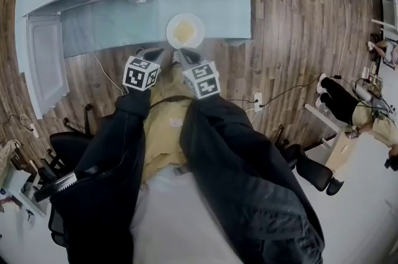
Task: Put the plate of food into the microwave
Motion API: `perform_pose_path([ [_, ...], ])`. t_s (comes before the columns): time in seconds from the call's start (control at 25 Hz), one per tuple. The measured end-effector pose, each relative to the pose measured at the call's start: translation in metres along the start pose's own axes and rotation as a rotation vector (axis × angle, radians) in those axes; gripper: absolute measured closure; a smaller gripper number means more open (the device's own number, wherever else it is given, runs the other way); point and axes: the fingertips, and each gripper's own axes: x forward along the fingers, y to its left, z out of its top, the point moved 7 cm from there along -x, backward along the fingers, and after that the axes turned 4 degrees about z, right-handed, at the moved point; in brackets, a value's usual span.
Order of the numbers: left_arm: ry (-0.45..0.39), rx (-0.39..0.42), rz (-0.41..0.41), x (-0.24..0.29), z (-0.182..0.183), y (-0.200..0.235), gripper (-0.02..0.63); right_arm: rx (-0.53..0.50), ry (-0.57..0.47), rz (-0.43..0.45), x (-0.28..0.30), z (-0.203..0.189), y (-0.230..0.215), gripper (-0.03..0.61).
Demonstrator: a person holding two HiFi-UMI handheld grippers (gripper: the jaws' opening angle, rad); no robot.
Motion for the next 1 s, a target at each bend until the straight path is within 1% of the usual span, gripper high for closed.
perform_pose_path([
  [0.16, 0.033, -0.059, -0.007, 0.023, -0.011, -0.003, 0.615, 0.014, 0.019, -0.002, -0.011, -0.008, -0.012, 0.581],
  [0.4, 0.055, -0.126, -0.028, 0.050, -0.016, -0.013, 0.615, 0.000, 0.035, 0.010, -0.025, -0.013, -0.026, 0.581],
  [0.48, 0.086, -0.149, -0.034, 0.058, -0.020, -0.015, 0.615, -0.002, 0.032, 0.010, -0.027, -0.014, -0.033, 0.581],
  [0.6, 0.159, -0.193, -0.050, 0.066, -0.030, -0.016, 0.615, 0.002, 0.027, 0.010, -0.031, -0.015, -0.043, 0.581],
  [0.72, 0.213, -0.243, -0.098, 0.072, -0.042, -0.019, 0.595, 0.014, 0.032, 0.006, -0.036, -0.017, -0.051, 0.581],
  [0.76, 0.216, -0.268, -0.117, 0.075, -0.043, -0.020, 0.581, 0.017, 0.033, 0.004, -0.036, -0.017, -0.053, 0.581],
  [0.84, 0.197, -0.341, -0.154, 0.082, -0.044, -0.018, 0.541, 0.019, 0.033, 0.003, -0.038, -0.019, -0.056, 0.581],
  [0.88, 0.177, -0.388, -0.173, 0.086, -0.043, -0.017, 0.516, 0.020, 0.034, 0.002, -0.039, -0.020, -0.056, 0.581],
  [1.0, 0.100, -0.552, -0.224, 0.096, -0.042, -0.012, 0.486, 0.024, 0.035, -0.008, -0.044, -0.025, -0.061, 0.581],
])
